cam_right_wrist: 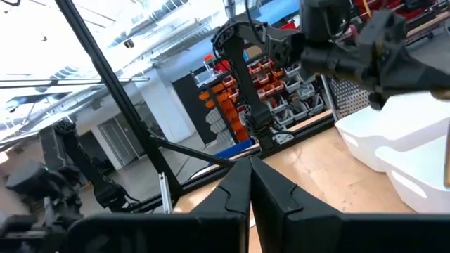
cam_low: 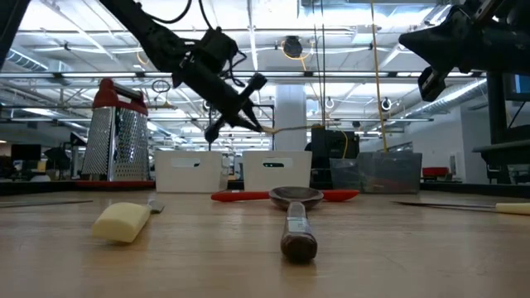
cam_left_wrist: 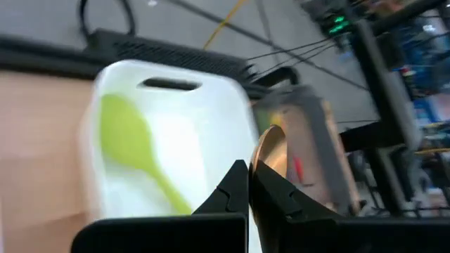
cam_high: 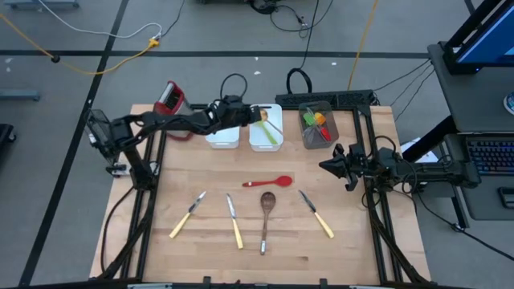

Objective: Pick & Place Kitchen Items
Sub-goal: Put the gold serving spoon into the right white bin

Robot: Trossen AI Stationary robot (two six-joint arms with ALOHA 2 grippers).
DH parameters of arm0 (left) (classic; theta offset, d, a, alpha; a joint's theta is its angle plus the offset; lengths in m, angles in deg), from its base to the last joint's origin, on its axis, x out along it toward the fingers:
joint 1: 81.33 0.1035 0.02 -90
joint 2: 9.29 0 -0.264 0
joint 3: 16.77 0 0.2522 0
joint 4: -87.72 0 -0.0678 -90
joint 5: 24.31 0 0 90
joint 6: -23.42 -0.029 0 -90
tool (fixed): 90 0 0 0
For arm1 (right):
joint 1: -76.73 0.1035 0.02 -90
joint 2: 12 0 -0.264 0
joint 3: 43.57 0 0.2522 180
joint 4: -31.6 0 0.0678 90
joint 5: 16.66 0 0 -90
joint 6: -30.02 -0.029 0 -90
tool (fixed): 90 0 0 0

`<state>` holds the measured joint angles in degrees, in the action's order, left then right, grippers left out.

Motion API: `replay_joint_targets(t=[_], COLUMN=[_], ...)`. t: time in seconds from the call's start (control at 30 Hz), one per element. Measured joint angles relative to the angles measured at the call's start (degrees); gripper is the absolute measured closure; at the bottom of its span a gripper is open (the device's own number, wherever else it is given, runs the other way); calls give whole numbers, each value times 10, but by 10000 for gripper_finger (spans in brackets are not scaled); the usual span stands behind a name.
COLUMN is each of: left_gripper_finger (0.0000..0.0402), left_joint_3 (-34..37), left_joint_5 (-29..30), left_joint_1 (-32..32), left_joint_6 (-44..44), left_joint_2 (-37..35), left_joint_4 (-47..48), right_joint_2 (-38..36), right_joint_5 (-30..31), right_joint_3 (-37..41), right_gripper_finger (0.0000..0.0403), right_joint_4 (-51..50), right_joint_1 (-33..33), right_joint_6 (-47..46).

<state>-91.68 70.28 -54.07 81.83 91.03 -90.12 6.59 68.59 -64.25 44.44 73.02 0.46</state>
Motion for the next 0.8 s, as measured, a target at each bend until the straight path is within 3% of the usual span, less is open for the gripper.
replay_joint_targets(t=[0.27, 0.53, 0.8], left_gripper_finger=[401, 401, 401], left_joint_3=[-4, -107, -183], left_joint_5=[-3, -12, -51], left_joint_1=[16, 29, 85], left_joint_6=[18, -56, -125], left_joint_2=[6, 6, 4], left_joint_4=[15, 165, 284], right_joint_2=[0, 0, 0], right_joint_5=[0, 0, 0], right_joint_3=[0, 0, 0], right_gripper_finger=[403, 403, 403], right_joint_4=[2, 2, 2], right_joint_1=[0, 0, 0], right_joint_6=[-2, -13, -14])
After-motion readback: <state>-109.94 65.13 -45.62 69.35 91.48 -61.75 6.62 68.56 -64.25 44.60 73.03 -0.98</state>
